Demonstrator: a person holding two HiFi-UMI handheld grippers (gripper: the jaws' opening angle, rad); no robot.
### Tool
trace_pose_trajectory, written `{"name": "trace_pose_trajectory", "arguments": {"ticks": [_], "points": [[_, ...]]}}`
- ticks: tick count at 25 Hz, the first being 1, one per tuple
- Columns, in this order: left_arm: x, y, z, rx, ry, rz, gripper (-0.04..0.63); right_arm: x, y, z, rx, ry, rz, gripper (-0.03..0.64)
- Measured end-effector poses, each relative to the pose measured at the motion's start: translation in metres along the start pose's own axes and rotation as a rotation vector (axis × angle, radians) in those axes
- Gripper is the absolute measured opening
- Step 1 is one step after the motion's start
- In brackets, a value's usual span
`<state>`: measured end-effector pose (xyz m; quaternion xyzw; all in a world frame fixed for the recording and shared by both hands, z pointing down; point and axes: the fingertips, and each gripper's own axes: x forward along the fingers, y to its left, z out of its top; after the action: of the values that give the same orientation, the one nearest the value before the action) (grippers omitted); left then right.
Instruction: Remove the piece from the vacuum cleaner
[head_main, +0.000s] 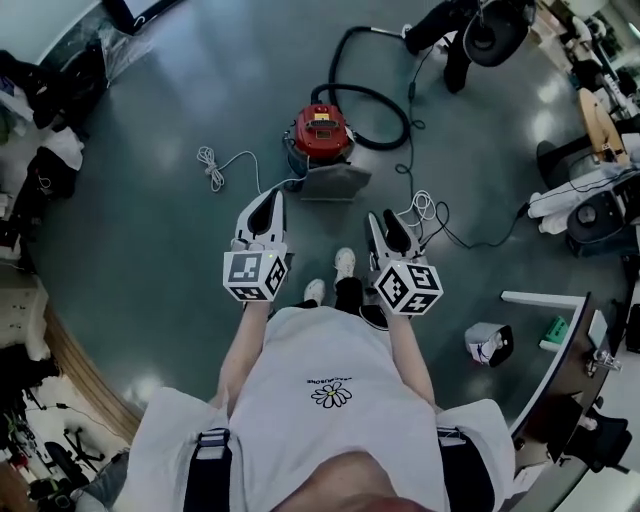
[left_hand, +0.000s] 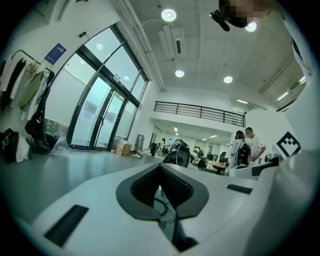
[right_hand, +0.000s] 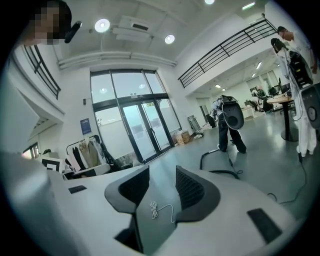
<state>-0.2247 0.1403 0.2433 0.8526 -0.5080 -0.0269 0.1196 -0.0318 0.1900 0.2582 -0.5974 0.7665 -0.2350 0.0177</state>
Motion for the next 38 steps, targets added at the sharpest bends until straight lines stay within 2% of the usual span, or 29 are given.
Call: {"name": "trace_pose_trajectory", "arguments": {"ticks": [2, 4, 7, 10, 13, 21, 22, 23, 26, 28, 31, 35, 38], "points": [[0.004, -0.008, -0.003, 0.027, 0.019, -0.021, 0.005, 0.008, -0.001, 0.006, -0.031, -0.008, 0.014, 0.176], [0.021, -0.009, -0.004, 0.073, 0.035, -0.009, 0.005, 0.025, -0.009, 0.012, -0.074, 0.000, 0.033, 0.176], [0.038, -0.013, -0.004, 0.059, 0.042, 0.001, 0.005, 0.042, -0.030, 0.010, -0.082, 0.042, 0.039, 0.176], [0.062, -0.015, -0.010, 0.095, 0.085, -0.005, 0.005, 0.058, -0.055, 0.020, -0.099, 0.051, 0.026, 0.176], [0.090, -0.010, -0.011, 0.072, 0.098, 0.013, 0.005, 0.079, -0.074, 0.030, -0.133, 0.073, 0.046, 0.176], [0.210, -0.029, -0.031, 0.140, 0.166, -0.027, 0.005, 0.151, -0.140, 0.067, -0.265, 0.095, 0.117, 0.180], [0.225, -0.033, -0.033, 0.155, 0.172, -0.034, 0.005, 0.162, -0.147, 0.067, -0.300, 0.109, 0.136, 0.259], [0.239, -0.036, -0.036, 0.170, 0.177, -0.046, 0.005, 0.174, -0.153, 0.065, -0.341, 0.130, 0.158, 0.302], [0.281, -0.034, -0.051, 0.217, 0.207, -0.078, 0.005, 0.212, -0.170, 0.049, -0.475, 0.197, 0.218, 0.327], [0.308, -0.020, -0.077, 0.238, 0.248, -0.084, 0.005, 0.238, -0.182, 0.031, -0.545, 0.240, 0.248, 0.327], [0.351, 0.015, -0.137, 0.276, 0.325, -0.089, 0.005, 0.279, -0.208, -0.016, -0.645, 0.309, 0.290, 0.327], [0.403, 0.065, -0.239, 0.341, 0.464, -0.116, 0.005, 0.326, -0.251, -0.109, -0.778, 0.442, 0.333, 0.327], [0.427, 0.093, -0.315, 0.402, 0.601, -0.149, 0.005, 0.348, -0.276, -0.178, -0.834, 0.556, 0.371, 0.327]]}}
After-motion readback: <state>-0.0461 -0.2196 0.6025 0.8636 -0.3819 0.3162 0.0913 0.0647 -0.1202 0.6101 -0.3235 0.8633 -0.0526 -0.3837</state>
